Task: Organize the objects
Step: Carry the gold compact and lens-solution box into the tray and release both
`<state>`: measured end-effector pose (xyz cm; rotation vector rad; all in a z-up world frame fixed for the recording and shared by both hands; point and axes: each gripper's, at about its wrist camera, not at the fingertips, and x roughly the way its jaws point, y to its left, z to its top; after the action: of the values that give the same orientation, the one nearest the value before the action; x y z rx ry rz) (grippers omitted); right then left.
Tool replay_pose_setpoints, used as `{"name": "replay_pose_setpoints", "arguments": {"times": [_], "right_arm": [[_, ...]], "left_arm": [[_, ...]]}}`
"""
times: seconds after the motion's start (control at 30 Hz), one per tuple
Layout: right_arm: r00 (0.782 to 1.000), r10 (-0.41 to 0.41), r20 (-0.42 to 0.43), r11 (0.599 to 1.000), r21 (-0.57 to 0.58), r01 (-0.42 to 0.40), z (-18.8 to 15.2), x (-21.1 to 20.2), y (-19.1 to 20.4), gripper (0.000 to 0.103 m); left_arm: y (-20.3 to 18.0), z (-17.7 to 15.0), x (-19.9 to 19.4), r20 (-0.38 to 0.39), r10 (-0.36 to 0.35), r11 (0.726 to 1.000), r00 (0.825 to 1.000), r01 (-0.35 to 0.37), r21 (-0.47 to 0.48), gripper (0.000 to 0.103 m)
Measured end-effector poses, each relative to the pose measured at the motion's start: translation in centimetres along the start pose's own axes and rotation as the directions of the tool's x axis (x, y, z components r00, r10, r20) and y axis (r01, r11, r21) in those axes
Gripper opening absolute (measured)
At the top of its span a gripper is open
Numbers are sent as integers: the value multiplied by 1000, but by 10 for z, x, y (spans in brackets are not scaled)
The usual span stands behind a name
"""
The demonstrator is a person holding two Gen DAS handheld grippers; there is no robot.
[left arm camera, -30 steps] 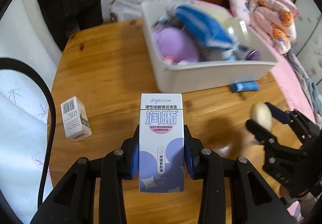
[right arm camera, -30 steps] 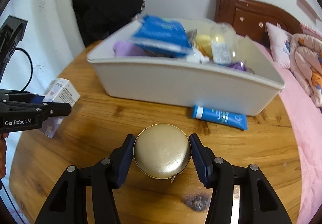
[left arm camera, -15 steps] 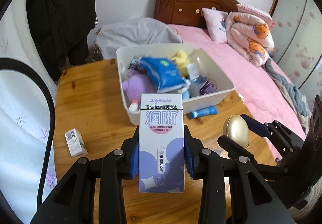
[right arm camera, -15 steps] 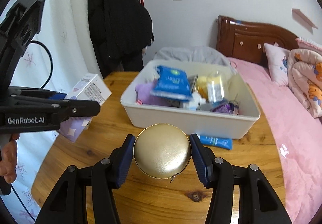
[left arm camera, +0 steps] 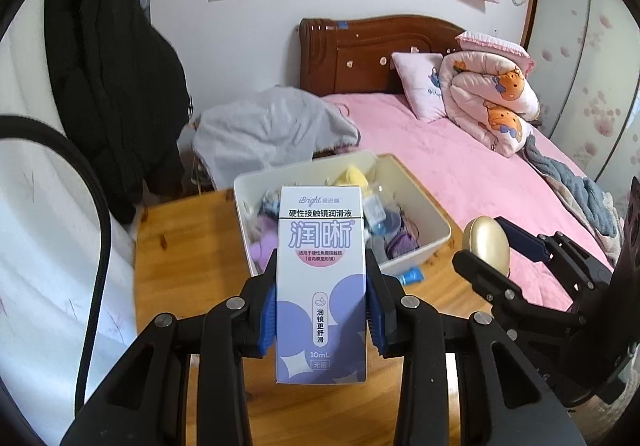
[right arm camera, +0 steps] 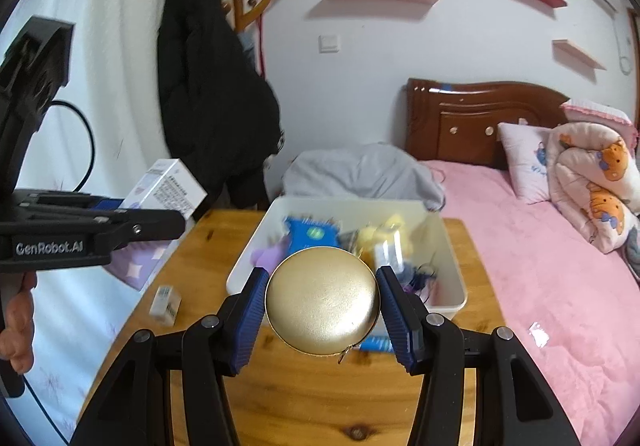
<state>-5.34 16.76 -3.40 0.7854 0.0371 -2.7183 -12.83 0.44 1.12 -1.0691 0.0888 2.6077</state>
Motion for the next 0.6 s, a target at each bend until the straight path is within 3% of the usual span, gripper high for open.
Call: {"name": "replay_pose_setpoints", "arguments": {"times": [0.37,0.6], "right_arm": [[1000,-22,23,1000,11,22,61,10,-30,56],[999,-41,-11,999,28,41,90,36,-51,56]], "left_arm": [[-9,44,13,13,14,999,1000,-14,34,39],[2,63,49,-34,16,1000,999,-17,-20,39]]}}
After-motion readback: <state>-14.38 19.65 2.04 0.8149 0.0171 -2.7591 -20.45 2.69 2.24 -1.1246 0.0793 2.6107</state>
